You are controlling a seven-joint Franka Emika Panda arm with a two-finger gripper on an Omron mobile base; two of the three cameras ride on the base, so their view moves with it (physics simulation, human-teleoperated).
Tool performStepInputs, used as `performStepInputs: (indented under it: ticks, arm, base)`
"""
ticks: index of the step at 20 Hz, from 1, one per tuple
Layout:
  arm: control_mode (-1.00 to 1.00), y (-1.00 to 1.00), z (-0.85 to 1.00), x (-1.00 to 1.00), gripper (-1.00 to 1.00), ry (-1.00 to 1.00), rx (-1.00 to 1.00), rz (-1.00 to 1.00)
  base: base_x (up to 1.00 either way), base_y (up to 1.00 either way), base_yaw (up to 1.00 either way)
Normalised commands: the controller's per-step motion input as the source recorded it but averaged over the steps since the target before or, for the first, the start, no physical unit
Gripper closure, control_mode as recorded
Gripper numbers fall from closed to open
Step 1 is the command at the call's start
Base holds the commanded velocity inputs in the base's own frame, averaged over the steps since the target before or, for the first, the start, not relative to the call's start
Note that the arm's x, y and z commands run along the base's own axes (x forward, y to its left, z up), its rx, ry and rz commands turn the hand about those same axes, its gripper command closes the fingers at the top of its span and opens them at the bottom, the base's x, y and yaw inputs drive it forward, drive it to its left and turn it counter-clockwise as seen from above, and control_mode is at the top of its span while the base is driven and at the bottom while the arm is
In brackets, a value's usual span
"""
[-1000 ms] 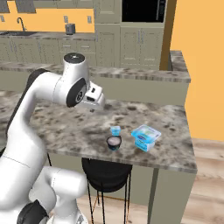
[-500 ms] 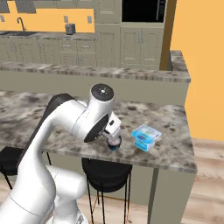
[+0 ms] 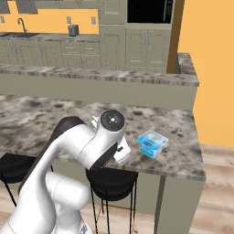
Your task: Stack the yogurt containers by placing the smaller containers on top of the larger containers.
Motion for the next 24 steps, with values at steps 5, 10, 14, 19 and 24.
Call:
performStepInputs:
  ticks: [5, 10, 14, 19, 24]
  arm:
    - [-1.00, 0.00, -0.30, 0.09, -1.00, 0.00, 0.07, -0.03]
    - [-1.00, -0.10, -0.21, 0.14, -1.00, 0.00, 0.08, 0.02]
    - [-1.00, -0.05, -0.13, 0.27, -1.00, 0.02, 0.07, 0.02]
    - [-1.00, -0.02, -0.13, 0.40, -1.00, 0.08, 0.05, 0.02]
    - [-1.00, 0.00, -0.22, 0.46, -1.00, 0.10, 0.02, 0.00]
  base:
    - [0.00, 0.00, 0.00]
    - [0.00, 0.00, 0.00]
    - [0.00, 0.00, 0.00]
    - [0.00, 0.00, 0.00]
    - [0.00, 0.00, 0.00]
